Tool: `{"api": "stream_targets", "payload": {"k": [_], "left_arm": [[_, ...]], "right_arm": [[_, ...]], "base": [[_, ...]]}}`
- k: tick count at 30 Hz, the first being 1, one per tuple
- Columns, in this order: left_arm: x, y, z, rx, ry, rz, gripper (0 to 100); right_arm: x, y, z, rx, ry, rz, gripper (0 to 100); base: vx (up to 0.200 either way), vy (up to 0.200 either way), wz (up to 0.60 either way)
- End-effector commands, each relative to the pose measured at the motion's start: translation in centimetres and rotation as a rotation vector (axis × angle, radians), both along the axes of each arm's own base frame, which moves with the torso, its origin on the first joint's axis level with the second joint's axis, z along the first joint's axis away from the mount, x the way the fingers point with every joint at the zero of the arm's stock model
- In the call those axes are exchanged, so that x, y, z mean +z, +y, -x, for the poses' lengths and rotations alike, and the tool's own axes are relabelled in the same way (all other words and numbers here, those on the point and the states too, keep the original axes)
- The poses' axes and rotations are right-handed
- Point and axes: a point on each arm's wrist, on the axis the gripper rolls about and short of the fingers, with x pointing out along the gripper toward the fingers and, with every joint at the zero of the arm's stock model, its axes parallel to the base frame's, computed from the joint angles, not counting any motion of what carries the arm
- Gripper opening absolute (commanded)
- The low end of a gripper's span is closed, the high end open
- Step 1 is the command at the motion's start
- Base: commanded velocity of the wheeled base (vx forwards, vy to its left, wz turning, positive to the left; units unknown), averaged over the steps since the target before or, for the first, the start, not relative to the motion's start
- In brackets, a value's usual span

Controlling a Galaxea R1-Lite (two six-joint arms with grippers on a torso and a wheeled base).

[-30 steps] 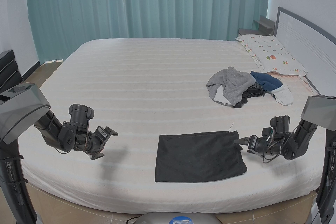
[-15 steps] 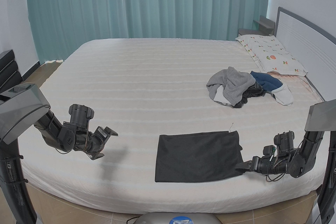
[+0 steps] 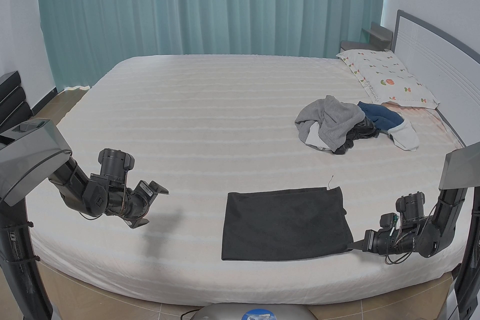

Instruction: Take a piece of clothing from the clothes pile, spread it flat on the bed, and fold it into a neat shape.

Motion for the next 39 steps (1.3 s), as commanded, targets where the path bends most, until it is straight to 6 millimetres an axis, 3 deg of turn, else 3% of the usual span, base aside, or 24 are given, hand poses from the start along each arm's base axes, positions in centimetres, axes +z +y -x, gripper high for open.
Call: {"api": "stream_targets", "payload": {"k": [1,9,14,22,33,39], "left_arm": [[0.1,0.0,0.0,0.003,-0.002,0.002,100],[0.1,0.0,-0.1,-0.003,-0.004,0.002,100],[0.3,-0.2,-0.1,-0.008,-0.009,0.003,100],[0.3,-1.9,0.4,-0.055,-0.002,0.002,100],[0.1,-3.9,0.6,-0.090,0.001,0.011,100],[-0.6,-4.4,0.0,-0.163,-0.034,-0.039,100]], "right_arm": [[0.1,-0.1,0.1,0.000,-0.003,-0.001,100],[2.4,-1.2,-1.1,-0.084,-0.114,-0.062,100],[3.4,-1.2,-2.9,-0.212,-0.098,-0.195,100],[1.9,-2.5,-4.7,-0.324,-0.106,-0.286,100],[0.2,-2.4,-5.1,-0.361,-0.146,-0.341,100],[-0.2,-2.3,-4.4,-0.356,-0.162,-0.346,100]], "base": [[0.000,0.000,0.00],[0.000,0.000,0.00],[0.000,-0.200,0.00],[0.000,-0.200,0.00],[0.000,-0.200,0.00],[0.000,0.000,0.00]]}}
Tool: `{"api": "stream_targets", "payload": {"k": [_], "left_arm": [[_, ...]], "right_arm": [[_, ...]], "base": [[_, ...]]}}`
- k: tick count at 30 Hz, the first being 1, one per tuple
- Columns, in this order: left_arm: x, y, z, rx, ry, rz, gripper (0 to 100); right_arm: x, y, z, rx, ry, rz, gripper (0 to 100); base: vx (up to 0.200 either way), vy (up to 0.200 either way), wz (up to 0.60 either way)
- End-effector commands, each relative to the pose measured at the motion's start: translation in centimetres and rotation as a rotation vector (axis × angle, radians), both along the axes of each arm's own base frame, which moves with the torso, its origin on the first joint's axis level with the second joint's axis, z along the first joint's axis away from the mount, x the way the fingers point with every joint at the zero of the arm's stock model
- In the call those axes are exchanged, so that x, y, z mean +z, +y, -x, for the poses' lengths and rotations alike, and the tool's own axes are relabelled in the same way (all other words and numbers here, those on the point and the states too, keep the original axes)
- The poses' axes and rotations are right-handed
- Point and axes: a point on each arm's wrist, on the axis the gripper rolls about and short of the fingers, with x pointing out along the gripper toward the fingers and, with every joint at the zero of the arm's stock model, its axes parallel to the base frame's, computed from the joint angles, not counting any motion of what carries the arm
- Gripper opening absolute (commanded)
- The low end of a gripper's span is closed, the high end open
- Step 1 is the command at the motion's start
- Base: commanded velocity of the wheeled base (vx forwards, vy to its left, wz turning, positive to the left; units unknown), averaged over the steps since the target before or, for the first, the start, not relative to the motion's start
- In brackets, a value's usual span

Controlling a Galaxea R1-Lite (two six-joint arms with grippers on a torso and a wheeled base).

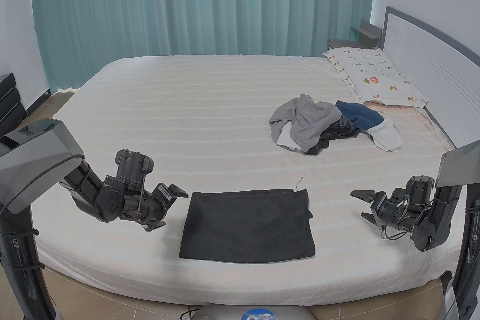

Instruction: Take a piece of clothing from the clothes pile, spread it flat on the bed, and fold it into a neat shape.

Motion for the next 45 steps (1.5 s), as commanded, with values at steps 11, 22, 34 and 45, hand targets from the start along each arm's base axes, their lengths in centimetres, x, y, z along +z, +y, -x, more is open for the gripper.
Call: {"api": "stream_targets", "payload": {"k": [11,22,34,45], "left_arm": [[-6.4,-0.2,-0.2,-0.224,-0.203,-0.314,100],[-6.7,-1.7,0.0,-0.261,-0.230,-0.310,100],[-6.8,-1.8,-0.1,-0.256,-0.230,-0.308,100],[-6.8,-1.8,-0.1,-0.256,-0.229,-0.308,0]], "right_arm": [[-1.6,0.1,1.1,0.005,0.017,0.002,100],[-1.6,0.1,1.1,0.007,0.018,0.003,100],[-1.6,0.1,1.1,0.007,0.018,0.003,100],[-1.6,0.1,1.1,0.005,0.018,0.004,100]], "base": [[0.000,0.000,0.00],[0.000,0.000,0.00],[0.000,0.000,0.00],[0.000,0.000,0.00]]}}
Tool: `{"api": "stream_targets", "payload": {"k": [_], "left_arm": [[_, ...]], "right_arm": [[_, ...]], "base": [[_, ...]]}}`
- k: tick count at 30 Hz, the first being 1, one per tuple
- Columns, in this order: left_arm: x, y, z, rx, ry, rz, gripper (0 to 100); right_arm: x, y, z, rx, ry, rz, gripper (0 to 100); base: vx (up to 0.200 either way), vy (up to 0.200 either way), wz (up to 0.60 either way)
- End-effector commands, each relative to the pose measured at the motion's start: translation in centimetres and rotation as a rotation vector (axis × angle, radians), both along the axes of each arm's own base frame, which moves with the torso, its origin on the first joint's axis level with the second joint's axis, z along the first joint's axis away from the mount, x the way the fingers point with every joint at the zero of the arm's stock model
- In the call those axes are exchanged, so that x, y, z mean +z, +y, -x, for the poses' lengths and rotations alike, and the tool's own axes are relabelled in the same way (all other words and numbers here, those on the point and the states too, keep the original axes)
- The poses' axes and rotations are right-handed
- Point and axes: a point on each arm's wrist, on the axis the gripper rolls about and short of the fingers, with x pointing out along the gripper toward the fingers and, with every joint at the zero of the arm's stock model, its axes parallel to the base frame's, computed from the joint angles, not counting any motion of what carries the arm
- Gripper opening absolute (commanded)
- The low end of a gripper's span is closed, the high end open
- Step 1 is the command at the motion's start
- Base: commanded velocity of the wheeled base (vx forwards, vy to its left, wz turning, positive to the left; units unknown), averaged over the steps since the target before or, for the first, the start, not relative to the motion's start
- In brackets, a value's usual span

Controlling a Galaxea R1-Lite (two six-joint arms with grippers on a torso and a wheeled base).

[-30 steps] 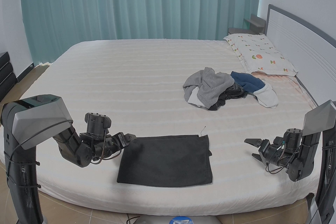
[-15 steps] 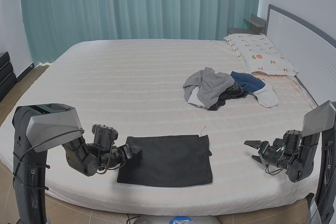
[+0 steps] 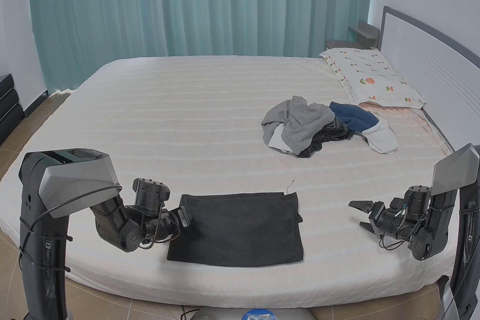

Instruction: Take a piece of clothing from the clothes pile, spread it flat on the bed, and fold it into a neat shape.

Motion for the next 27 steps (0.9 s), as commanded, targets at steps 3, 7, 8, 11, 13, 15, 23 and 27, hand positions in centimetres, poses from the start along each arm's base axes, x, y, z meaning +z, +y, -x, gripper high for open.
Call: {"api": "stream_targets", "payload": {"k": [3,7,8,11,13,15,23,27], "left_arm": [[0.08,0.15,0.21,0.031,-0.003,-0.024,0],[0.07,0.20,0.21,0.055,-0.003,-0.029,0],[0.18,0.22,0.26,0.063,0.000,-0.025,0],[0.47,0.15,0.42,0.059,-0.005,-0.025,0],[0.46,-0.08,0.61,0.051,-0.002,-0.026,0],[0.47,-0.22,0.71,0.048,0.001,-0.026,0],[0.60,0.00,0.59,0.071,-0.002,-0.022,0],[0.63,0.09,0.49,0.090,0.001,-0.009,0]], "right_arm": [[0.04,0.00,-0.04,0.002,-0.009,-0.001,100],[0.04,0.00,-0.04,0.002,-0.009,-0.001,100],[0.04,0.00,-0.04,0.002,-0.009,-0.001,100],[0.04,0.00,-0.04,0.002,-0.009,-0.001,100],[0.04,0.00,-0.04,0.002,-0.009,-0.001,100],[0.04,0.00,-0.04,0.002,-0.009,-0.001,100],[0.04,0.00,-0.04,0.002,-0.009,-0.001,100],[0.04,0.00,-0.04,0.000,-0.009,0.000,100]], "base": [[0.000,0.000,0.00],[0.000,0.000,0.00],[0.000,0.000,0.00],[0.000,0.000,0.00],[0.000,0.000,0.00],[0.000,0.000,0.00],[0.000,0.050,0.00],[0.000,0.200,0.00]]}}
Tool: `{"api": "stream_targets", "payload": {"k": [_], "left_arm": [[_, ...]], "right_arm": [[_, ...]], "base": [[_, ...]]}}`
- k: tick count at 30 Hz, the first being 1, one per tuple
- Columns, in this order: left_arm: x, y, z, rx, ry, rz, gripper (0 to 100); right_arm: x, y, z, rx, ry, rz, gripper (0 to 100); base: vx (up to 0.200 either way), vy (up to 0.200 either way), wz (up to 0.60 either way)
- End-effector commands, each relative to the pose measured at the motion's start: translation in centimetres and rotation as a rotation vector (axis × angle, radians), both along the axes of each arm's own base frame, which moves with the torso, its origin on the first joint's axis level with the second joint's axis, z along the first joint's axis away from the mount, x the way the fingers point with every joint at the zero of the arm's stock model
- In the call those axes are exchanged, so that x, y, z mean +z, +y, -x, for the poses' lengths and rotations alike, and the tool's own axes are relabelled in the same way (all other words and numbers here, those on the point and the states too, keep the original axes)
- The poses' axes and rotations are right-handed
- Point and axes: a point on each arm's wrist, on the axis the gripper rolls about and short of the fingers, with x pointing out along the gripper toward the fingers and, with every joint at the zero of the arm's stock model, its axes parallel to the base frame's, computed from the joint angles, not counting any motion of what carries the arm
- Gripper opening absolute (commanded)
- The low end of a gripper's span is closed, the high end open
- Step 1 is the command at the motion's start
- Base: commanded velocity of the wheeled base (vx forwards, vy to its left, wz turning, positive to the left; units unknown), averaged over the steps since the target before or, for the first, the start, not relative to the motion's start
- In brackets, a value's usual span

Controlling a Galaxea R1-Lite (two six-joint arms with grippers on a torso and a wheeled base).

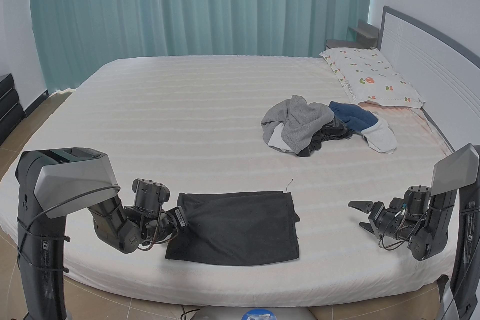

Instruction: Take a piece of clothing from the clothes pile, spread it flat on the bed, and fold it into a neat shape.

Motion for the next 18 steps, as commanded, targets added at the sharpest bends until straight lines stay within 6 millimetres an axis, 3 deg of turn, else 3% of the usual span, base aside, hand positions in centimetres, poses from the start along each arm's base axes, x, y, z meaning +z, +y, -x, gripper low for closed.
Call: {"api": "stream_targets", "payload": {"k": [1,18], "left_arm": [[0.07,0.13,-0.09,0.007,-0.002,0.004,0],[-0.01,-0.04,-0.09,0.006,0.000,0.004,0]], "right_arm": [[0.04,-0.01,-0.04,-0.001,-0.009,0.000,100],[0.04,0.03,-0.04,0.000,-0.009,0.000,100]], "base": [[0.000,0.000,0.00],[0.000,0.000,0.00]]}}
